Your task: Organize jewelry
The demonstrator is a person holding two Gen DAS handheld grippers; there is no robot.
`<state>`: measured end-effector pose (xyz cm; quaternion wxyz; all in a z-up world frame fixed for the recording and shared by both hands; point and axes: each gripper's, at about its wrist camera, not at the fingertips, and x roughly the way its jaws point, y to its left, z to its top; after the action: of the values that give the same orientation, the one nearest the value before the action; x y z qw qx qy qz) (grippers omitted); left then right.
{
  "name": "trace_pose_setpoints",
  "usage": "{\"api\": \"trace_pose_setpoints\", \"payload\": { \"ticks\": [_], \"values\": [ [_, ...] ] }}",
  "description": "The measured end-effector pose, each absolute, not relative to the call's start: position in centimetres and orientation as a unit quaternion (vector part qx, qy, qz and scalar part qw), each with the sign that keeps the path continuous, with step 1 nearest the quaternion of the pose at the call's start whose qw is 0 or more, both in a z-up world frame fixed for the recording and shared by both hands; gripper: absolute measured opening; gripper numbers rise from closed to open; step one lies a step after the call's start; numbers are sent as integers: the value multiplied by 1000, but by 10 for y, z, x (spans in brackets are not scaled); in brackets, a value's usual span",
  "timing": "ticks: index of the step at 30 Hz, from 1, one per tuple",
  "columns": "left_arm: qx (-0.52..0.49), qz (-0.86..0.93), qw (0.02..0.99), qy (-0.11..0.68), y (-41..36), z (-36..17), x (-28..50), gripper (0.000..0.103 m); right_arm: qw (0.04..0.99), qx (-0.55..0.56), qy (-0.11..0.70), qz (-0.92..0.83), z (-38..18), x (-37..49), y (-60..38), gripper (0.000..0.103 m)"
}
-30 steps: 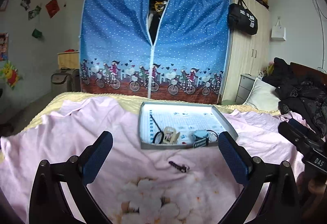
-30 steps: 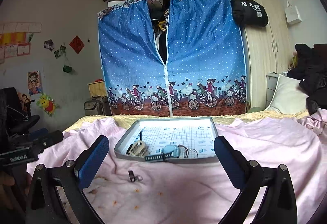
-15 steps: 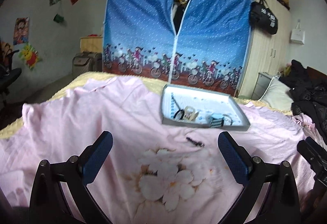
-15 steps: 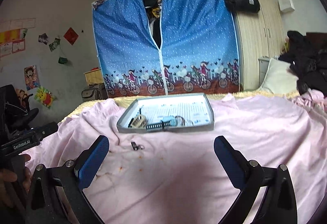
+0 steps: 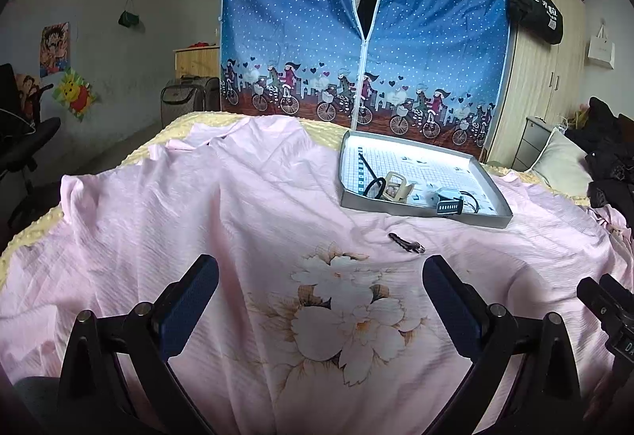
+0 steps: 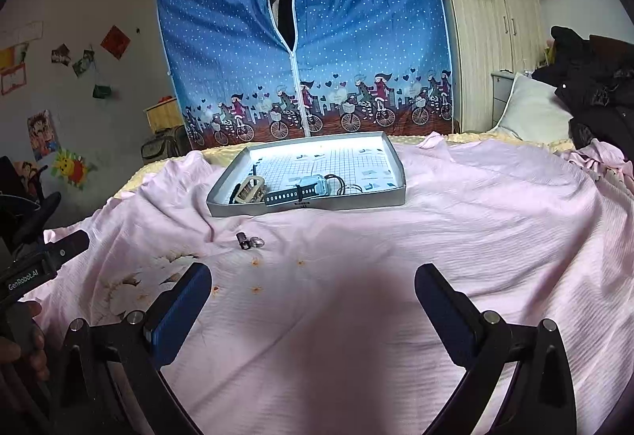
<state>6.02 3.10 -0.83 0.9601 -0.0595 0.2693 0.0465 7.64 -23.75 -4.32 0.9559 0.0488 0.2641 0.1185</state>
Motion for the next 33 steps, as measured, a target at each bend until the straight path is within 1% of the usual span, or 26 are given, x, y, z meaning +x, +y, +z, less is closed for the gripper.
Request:
{"api": "trace_pose_setpoints", "payload": {
  "ticks": [13,22,29,33],
  "values": [
    [-59,52,959,272,32,-8,62,101,952,34,285,108,-49,83,-231,103],
    [-74,44,949,303,35,-16,72,101,941,36,310,135,-53,96,-229,103],
    [-53,1,928,368,28,-23,103,101,926,12,341,164,-52,129,-236,103],
    [-65,-36,895,440,34,-35,138,101,907,28,379,181,-66,161,-243,103]
  ]
}}
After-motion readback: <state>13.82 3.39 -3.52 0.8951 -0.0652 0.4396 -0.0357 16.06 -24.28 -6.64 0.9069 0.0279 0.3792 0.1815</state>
